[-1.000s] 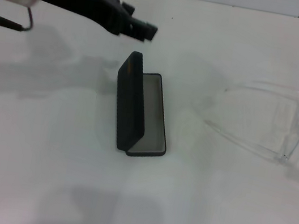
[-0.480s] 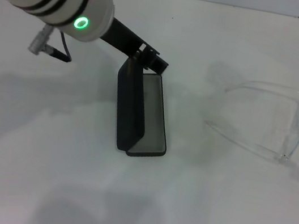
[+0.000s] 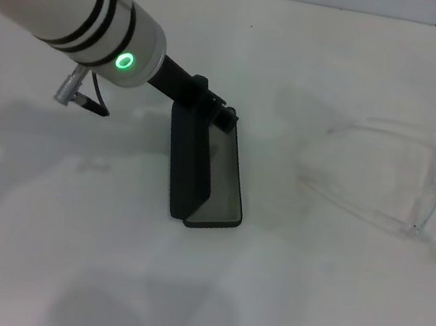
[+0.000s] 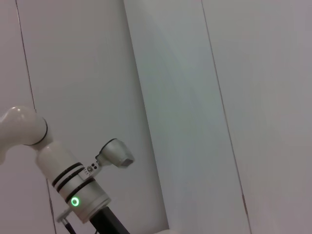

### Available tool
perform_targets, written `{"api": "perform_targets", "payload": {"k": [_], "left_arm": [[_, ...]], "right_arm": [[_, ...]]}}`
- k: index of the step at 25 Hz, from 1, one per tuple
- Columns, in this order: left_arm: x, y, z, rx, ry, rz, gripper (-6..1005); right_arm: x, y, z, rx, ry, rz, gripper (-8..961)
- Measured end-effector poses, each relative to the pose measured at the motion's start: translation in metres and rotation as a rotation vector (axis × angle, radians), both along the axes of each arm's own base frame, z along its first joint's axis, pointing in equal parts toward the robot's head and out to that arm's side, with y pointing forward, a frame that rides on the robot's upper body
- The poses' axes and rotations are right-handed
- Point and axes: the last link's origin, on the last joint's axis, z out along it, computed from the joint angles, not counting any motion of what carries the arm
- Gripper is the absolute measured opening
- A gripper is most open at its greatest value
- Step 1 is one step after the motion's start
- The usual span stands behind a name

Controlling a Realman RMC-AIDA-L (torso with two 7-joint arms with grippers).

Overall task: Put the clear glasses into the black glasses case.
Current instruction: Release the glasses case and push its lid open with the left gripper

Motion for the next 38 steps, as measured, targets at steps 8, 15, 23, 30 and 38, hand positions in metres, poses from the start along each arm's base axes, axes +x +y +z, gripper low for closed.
{"api": "perform_targets", "payload": {"k": [8,15,23,30,38], "left_arm": [[0.000,0.003,-0.011,-0.027,0.013,0.002,649],[-0.004,0.008,-0.020,-0.043,0.029,0.017,639],[-0.008,0.010,-0.018,-0.035,0.044,0.023,628],[-0.012,0.013,-0.015,-0.015,0.088,0.018,618],[-0.015,0.012,-0.015,-0.020,0.101,0.021,607]], "right_arm": [[0.000,-0.001,-0.002,-0.005,0.007,0.001,883],[0.001,-0.001,-0.001,-0.005,0.006,-0.002,884],[0.002,-0.003,0.000,-0.004,0.006,-0.004,883],[0.000,-0.001,0.001,0.000,0.007,0.005,884],[-0.001,-0.001,0.002,0.005,0.011,0.008,883]]}}
